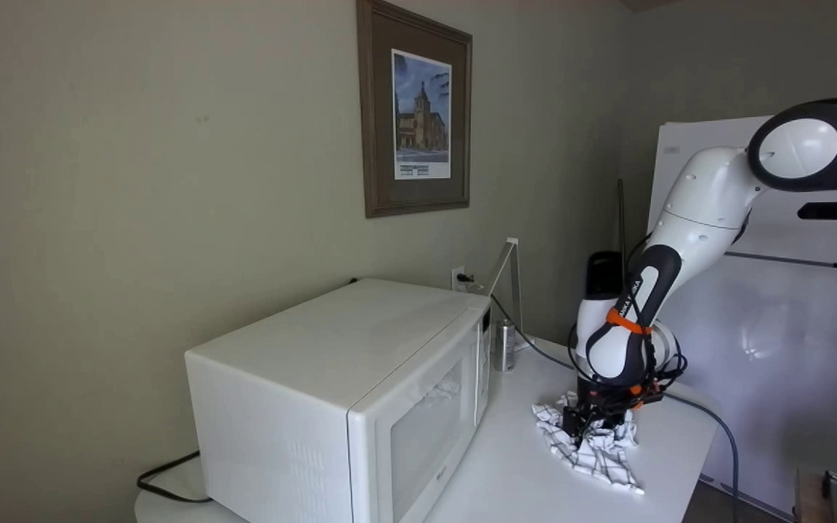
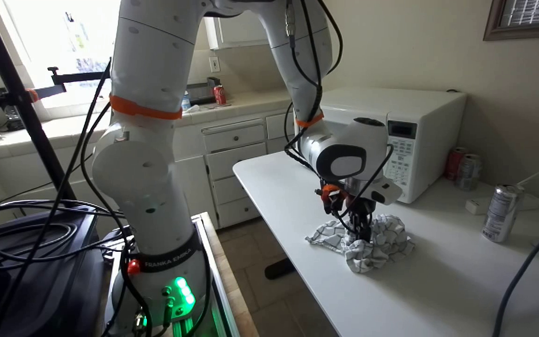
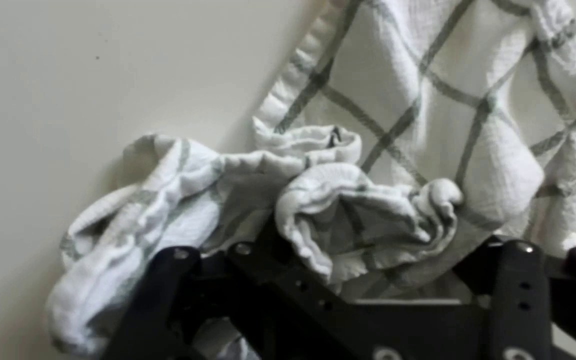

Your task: Wipe the microwave with the towel

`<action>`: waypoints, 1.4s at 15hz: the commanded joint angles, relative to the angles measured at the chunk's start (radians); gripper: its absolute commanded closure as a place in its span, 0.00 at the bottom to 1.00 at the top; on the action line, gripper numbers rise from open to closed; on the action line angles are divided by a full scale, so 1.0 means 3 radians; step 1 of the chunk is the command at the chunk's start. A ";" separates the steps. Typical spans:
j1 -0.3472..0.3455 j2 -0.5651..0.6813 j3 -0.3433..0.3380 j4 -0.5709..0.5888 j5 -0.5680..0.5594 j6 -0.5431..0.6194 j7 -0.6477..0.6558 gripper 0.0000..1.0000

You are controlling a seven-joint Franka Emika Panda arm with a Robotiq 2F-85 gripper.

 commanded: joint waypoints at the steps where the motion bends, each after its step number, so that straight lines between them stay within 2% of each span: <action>1: 0.0168 0.0065 -0.0157 0.0057 -0.0070 -0.0008 0.0049 0.57; 4: 0.0300 -0.0021 -0.0263 0.0035 -0.0142 -0.0047 0.0116 0.81; 7: 0.0479 -0.0172 -0.0402 -0.0039 -0.0306 -0.0019 0.0197 0.99; 9: 0.0604 -0.0313 -0.0499 -0.0110 -0.0461 0.0034 0.0275 0.97; 11: 0.0638 -0.0510 -0.0473 -0.0190 -0.0534 0.0028 0.0270 0.97; 12: 0.0592 -0.0645 -0.0368 -0.0247 -0.0484 0.0007 0.0181 0.97; 15: 0.0396 -0.1105 0.0114 -0.0453 -0.0071 0.0009 -0.0244 0.97; 17: 0.0328 -0.1398 0.0471 -0.0541 0.0524 -0.0038 -0.0709 0.97; 19: 0.0443 -0.1651 0.0621 -0.0551 0.1059 -0.0068 -0.1142 0.97; 21: 0.0610 -0.1830 0.0619 -0.0529 0.1571 -0.0005 -0.1651 0.97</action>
